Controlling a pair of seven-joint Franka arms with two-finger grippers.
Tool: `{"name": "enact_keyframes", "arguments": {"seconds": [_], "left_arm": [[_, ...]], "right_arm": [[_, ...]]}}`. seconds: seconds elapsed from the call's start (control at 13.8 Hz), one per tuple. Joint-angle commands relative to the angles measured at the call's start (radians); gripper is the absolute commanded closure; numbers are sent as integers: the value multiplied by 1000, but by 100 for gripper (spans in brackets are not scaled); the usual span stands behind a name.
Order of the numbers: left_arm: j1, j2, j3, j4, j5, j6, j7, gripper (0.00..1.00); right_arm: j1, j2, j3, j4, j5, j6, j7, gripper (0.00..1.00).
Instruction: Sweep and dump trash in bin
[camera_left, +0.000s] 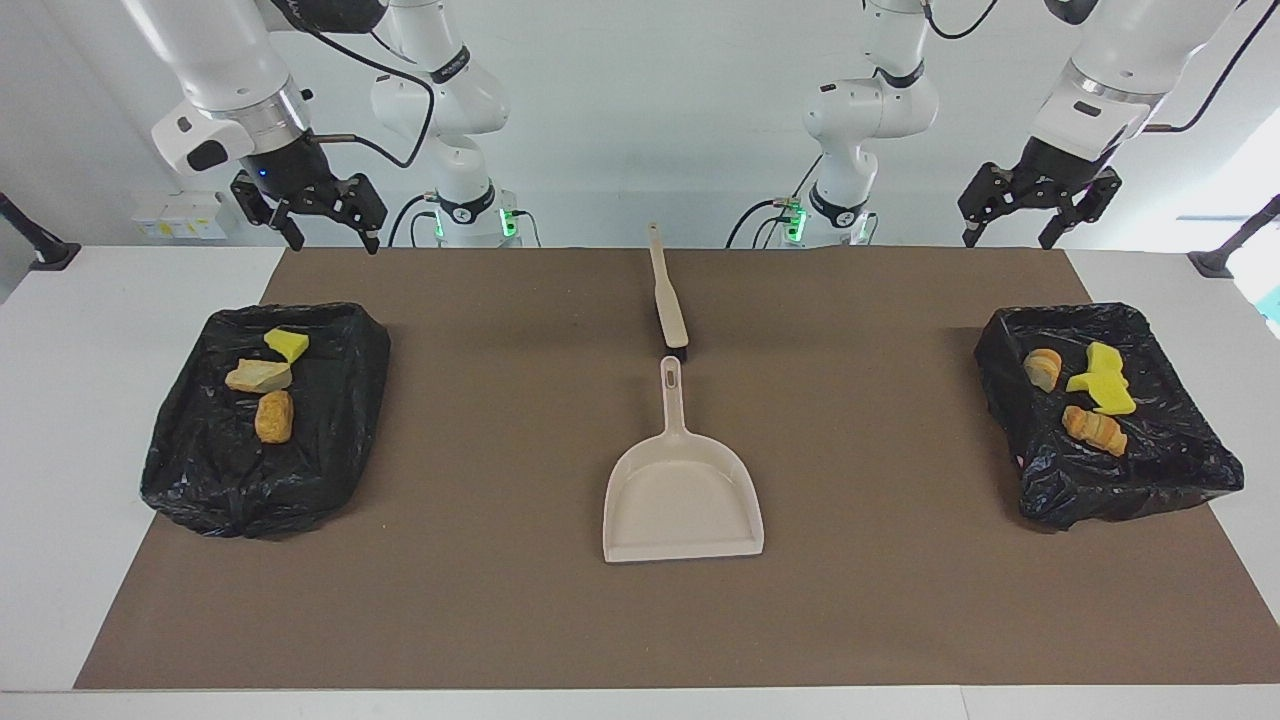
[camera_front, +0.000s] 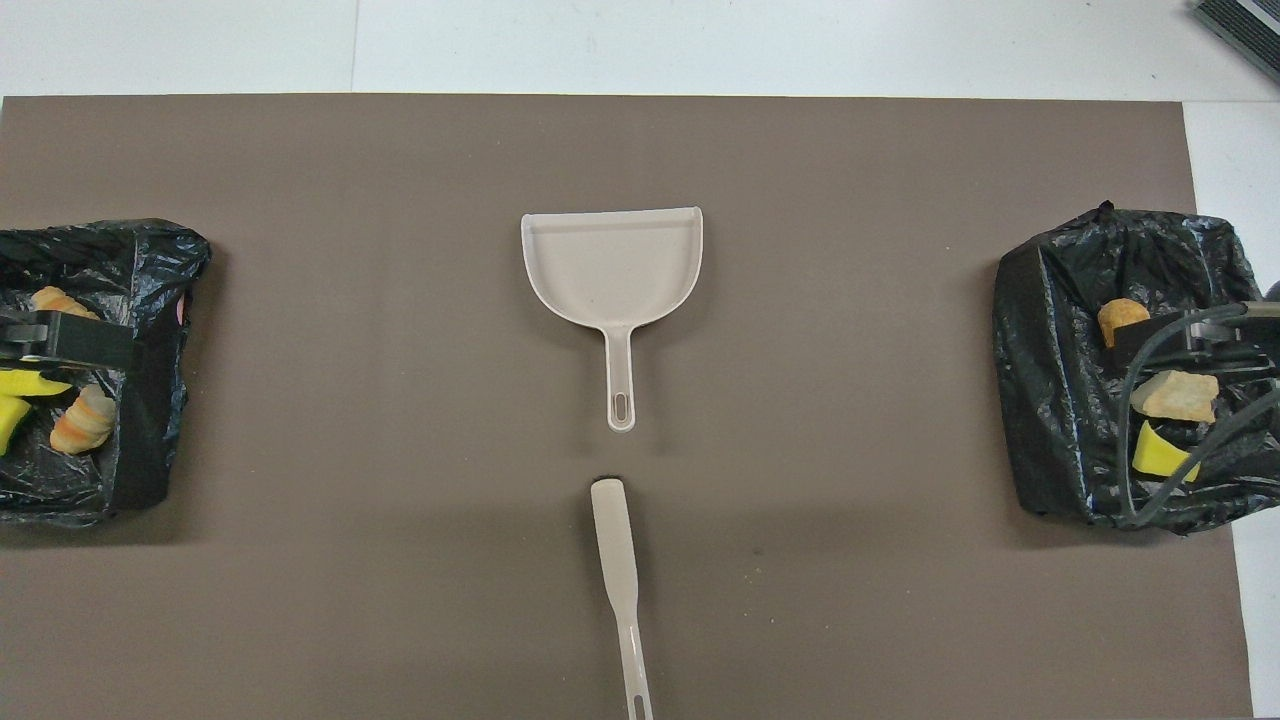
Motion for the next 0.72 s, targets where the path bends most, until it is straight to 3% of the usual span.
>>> {"name": "enact_keyframes", "arguments": {"seconds": [0.0, 0.29, 0.65], "left_arm": [[3, -42, 8, -42, -3, -1, 23, 0], [5, -42, 28, -14, -87, -46, 21, 0], [-9, -45, 30, -17, 0, -37, 23, 0]], "right_arm": [[-9, -23, 3, -30, 18, 22, 10, 0], [-9, -23, 3, -30, 18, 21, 10, 0], [-9, -25, 3, -33, 19, 16, 10, 0]]}}
